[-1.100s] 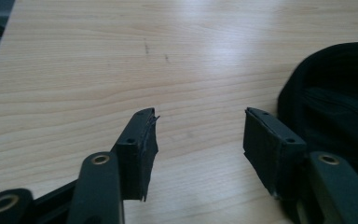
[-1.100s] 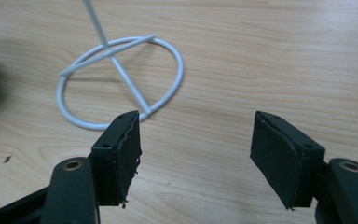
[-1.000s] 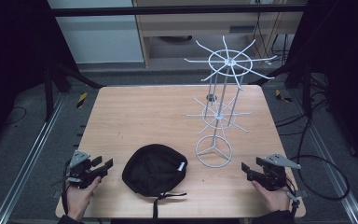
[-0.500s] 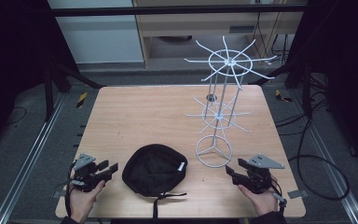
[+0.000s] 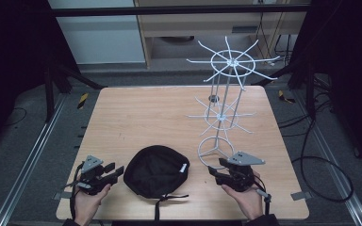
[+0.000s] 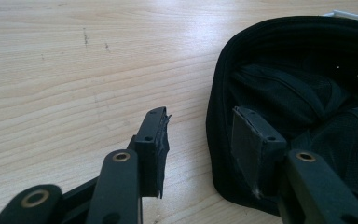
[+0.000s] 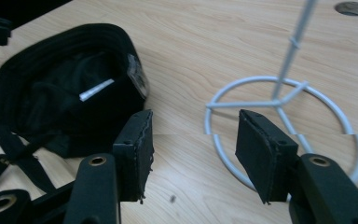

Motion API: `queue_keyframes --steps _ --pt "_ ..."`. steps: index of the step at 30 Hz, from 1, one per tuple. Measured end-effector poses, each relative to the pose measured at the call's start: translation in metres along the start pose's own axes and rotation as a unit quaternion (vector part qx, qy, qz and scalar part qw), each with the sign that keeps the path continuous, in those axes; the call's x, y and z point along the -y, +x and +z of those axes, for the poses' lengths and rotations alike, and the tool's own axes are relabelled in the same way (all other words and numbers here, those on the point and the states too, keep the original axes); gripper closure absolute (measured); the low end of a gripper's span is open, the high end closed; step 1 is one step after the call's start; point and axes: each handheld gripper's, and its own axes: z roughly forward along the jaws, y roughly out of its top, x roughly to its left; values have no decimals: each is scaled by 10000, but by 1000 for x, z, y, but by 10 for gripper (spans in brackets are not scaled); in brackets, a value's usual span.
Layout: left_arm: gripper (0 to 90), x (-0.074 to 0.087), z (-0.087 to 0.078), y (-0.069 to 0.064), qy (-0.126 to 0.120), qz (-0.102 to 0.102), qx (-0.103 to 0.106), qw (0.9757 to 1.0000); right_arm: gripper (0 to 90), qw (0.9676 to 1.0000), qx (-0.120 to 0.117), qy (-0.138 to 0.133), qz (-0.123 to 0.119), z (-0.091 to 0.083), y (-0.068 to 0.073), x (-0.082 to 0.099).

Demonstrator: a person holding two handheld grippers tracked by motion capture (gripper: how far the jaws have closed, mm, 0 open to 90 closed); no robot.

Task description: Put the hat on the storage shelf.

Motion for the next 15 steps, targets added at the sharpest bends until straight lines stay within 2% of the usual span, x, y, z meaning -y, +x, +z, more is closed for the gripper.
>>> queue_keyframes --steps 7,11,15 --pt "557 1 4 -5 112 61 79 9999 437 9995 -218 20 -216 20 22 -20" --pt "561 1 8 -7 196 117 63 9997 433 9992 -262 17 -291 30 29 -28" --pt "567 2 11 -9 266 185 78 9994 433 9993 -289 19 -250 36 32 -32"
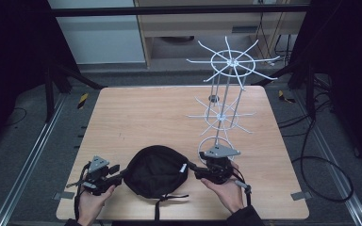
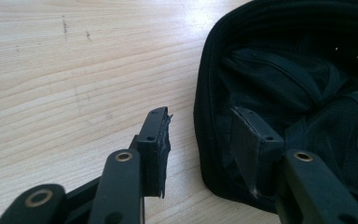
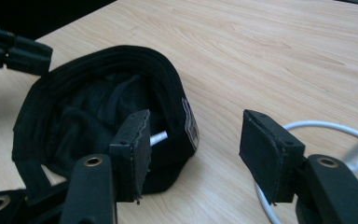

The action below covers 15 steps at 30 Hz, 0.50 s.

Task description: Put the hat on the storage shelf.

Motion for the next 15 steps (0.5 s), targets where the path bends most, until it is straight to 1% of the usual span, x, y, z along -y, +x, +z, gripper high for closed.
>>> queue_keyframes --steps 3,4,5,6,7,11,12,13,14,15 --pt "573 0 4 -1 98 60 -24 9999 434 10000 15 33 17 7 0 -3" --pt "577 0 5 -2 120 59 -25 9999 436 10000 1 64 54 12 1 -4" --pt "577 0 7 -2 179 57 -38 9998 436 10000 1 64 54 12 1 -4" --pt "593 1 8 -2 222 72 -52 9997 439 9999 12 121 35 19 1 -4" --pt "593 1 10 -2 263 66 -45 9996 439 9999 12 121 35 19 1 -4" --pt "627 2 17 -1 451 86 -21 9989 443 9996 -6 284 29 31 4 -4" --pt "647 2 18 -2 521 77 -6 9986 445 9993 -11 366 29 38 5 -3" --pt "661 2 18 -2 521 77 -6 9986 445 9993 -11 366 29 38 5 -3" --pt "661 2 19 -2 538 75 16 9985 448 9991 -23 414 36 41 6 -1" --pt "682 2 18 -2 564 76 30 9984 453 9989 -34 476 5 44 7 0"
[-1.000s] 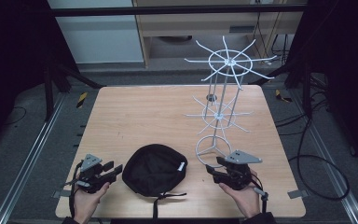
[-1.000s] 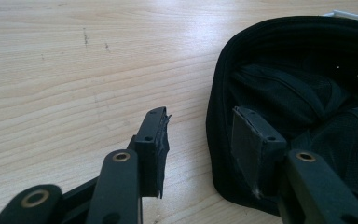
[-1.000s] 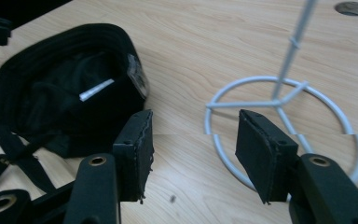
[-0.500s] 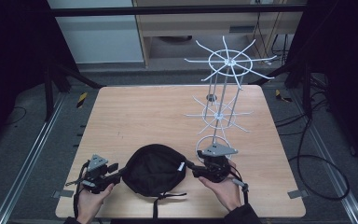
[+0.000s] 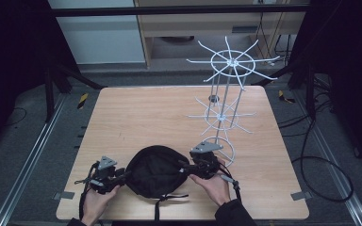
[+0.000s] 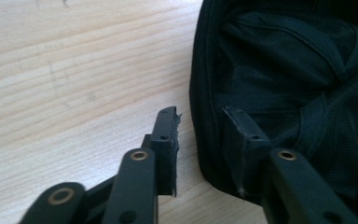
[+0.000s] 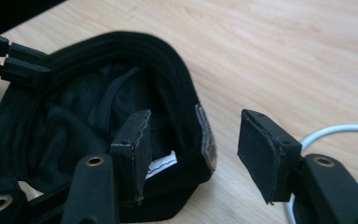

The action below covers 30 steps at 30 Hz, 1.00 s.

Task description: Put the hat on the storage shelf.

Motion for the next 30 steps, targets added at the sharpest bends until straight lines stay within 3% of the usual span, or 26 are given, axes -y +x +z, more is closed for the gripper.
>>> queue_keyframes --steps 4,11,19,23,24,30 --pt "760 0 1 -1 67 12 60 10000 463 9999 -33 151 33 6 2 4" --pt "801 1 1 -2 114 -25 96 9999 524 9992 -34 388 116 13 0 10" --pt "814 1 1 -4 119 -48 94 9999 675 9976 149 670 126 19 0 14" --pt "818 1 0 -4 88 -119 197 9997 795 9989 176 430 24 8 3 10" --pt "819 1 0 -4 88 -119 197 9997 795 9989 176 430 24 8 3 10" --pt "821 -2 1 -6 -35 -178 246 9995 821 9989 -14 -272 -382 -10 23 -3"
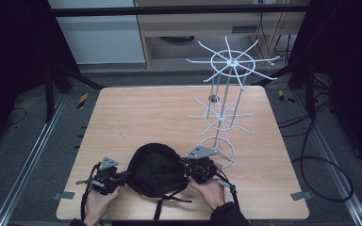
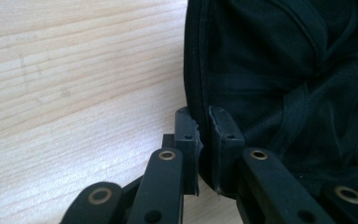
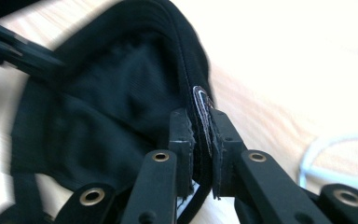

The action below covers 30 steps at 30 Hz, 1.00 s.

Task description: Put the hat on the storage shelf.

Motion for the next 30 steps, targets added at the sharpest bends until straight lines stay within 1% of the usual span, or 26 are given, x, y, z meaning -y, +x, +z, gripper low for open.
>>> queue_keyframes --steps 1,2,3,4,5,9,10,11,12,13,15,20,24,26,27,28,30 --pt "821 -1 1 0 -25 -21 5 10000 824 9995 -171 -235 -115 -5 8 -5" --pt "821 -3 3 0 -36 -41 8 10000 824 9995 -171 -235 -115 -5 8 -5" --pt "821 -5 7 0 -50 -54 -13 10000 826 9983 -349 -367 -278 -8 18 -9" --pt "821 -6 9 1 -78 -55 -30 10000 827 9977 -425 -392 -340 -8 21 -10" --pt "820 -6 9 1 -78 -55 -30 10000 827 9977 -425 -392 -340 -8 21 -10" --pt "819 -11 15 3 -180 -123 -80 9997 827 9958 -656 -403 -499 -5 29 -9" --pt "819 -12 16 4 -190 -149 -76 9997 827 9955 -692 -396 -505 -4 30 -8" --pt "818 -14 19 6 -220 -203 -67 9995 827 9950 -777 -362 -510 -2 31 -6" --pt "816 -14 19 6 -220 -203 -67 9995 827 9950 -777 -362 -510 -2 31 -6" --pt "814 -15 21 7 -238 -216 -64 9995 826 9947 -835 -338 -503 0 32 -3" --pt "811 -17 24 7 -264 -212 -51 9994 825 9944 -868 -310 -520 1 33 -1" --pt "787 -18 27 8 -309 -139 -43 9994 819 9940 -933 -96 -564 8 36 9" --pt "736 -17 25 9 -339 -130 -11 9993 816 9944 -871 17 -606 10 40 14" --pt "683 -18 19 11 -465 -177 39 9988 815 9946 -831 58 -620 11 41 15" --pt "622 -20 11 13 -623 -228 97 9977 814 9948 -813 72 -608 12 40 16" --pt "600 -20 11 13 -623 -228 97 9977 814 9948 -813 72 -608 12 40 16" --pt "586 -21 3 14 -743 -238 85 9969 814 9953 -771 83 -577 12 40 16"
